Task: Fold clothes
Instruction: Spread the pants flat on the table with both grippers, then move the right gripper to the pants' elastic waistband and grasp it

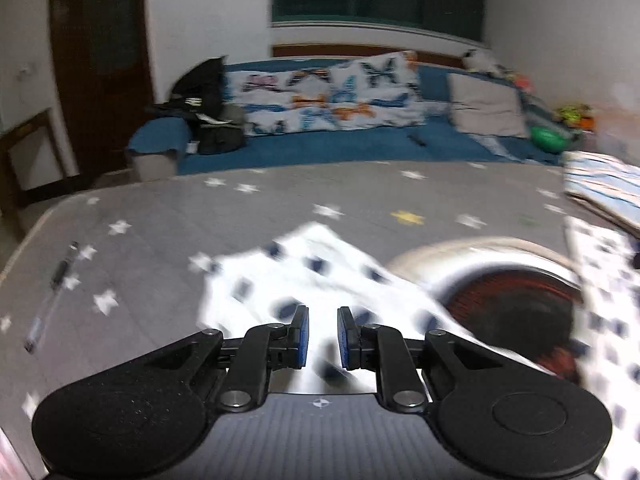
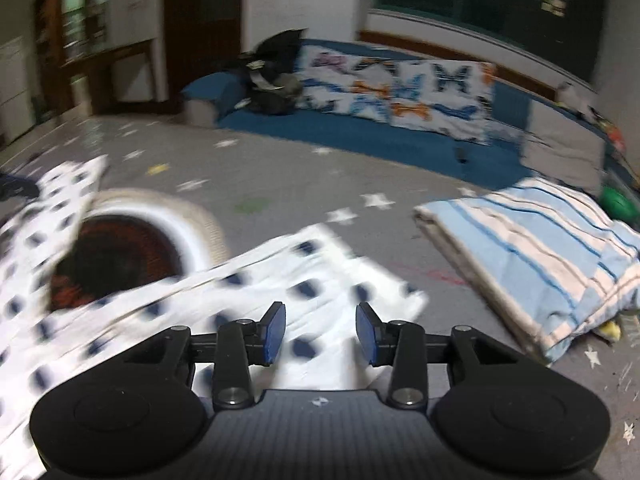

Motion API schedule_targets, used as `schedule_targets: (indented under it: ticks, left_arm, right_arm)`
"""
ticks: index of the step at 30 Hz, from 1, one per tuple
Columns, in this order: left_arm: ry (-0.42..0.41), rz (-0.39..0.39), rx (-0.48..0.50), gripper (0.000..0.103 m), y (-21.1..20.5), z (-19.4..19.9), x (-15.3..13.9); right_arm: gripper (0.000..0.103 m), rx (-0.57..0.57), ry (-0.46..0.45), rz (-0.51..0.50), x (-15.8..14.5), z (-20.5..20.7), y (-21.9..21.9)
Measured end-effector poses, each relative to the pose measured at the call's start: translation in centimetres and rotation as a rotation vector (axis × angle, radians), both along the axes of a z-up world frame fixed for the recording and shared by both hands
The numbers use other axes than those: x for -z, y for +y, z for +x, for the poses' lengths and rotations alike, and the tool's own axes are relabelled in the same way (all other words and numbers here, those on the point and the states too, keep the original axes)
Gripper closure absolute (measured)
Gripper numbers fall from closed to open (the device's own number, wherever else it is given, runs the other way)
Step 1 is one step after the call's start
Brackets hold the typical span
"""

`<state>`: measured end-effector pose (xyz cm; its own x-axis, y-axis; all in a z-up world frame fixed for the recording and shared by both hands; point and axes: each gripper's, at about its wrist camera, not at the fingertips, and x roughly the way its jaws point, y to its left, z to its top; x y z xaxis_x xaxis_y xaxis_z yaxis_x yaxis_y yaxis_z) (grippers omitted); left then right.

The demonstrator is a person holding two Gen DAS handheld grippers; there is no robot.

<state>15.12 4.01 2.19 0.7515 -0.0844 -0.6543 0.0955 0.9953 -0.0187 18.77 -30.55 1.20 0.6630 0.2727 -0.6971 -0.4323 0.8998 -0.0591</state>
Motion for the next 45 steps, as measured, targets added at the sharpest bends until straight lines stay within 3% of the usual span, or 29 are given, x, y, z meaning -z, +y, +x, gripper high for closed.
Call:
schedule_targets:
  ticks: [7, 14, 23, 27, 33, 36, 40, 45]
  left_arm:
    - [0.025, -0.054, 0.151, 0.086, -3.3, -8.2, -0.3]
    - [0.053, -0.048, 0.21, 0.088, -3.8, -14.0, 1.0]
    - [0.034, -0.043, 0.121, 0.088, -1.4, -17.5, 1.8]
    - [0.012, -0.07, 0.077, 0.087, -0.6, -18.4, 0.7]
    - [-0.024, -0.1, 0.159, 0.087, -2.0, -20.3, -0.6]
    - [-0.016, -0.052, 0.205, 0.087, -3.2, -20.8, 0.0]
    - [0.028, -0.014, 0.19, 0.087, -2.9, -21.1, 1.3]
    - [0.028, 0.009, 0.173, 0.087, -2.2, -22.3, 1.5]
  right_arm:
    - [0.059, -0.159, 0.054, -0.014, 0.1, -6.8, 2.9]
    - [0.059, -0.238, 0.067, -0.008, 0.6, -12.2, 4.2]
    - [0.057, -0.216, 0.067, -0.036, 1.5, -15.2, 2.7]
    - [0.056, -0.186, 0.053, -0.049, 1.3, -16.0, 2.0]
    - [0.055, -0.236, 0.019, -0.007, -0.4, -18.1, 2.9]
    - [0.054, -0.289, 0.027, 0.017, -0.5, -19.1, 4.3]
    - [0.054, -0.333, 0.044, 0.005, 0.2, -20.4, 5.2]
    - [0.053, -0.35, 0.071, -0.035, 1.2, -21.8, 4.9]
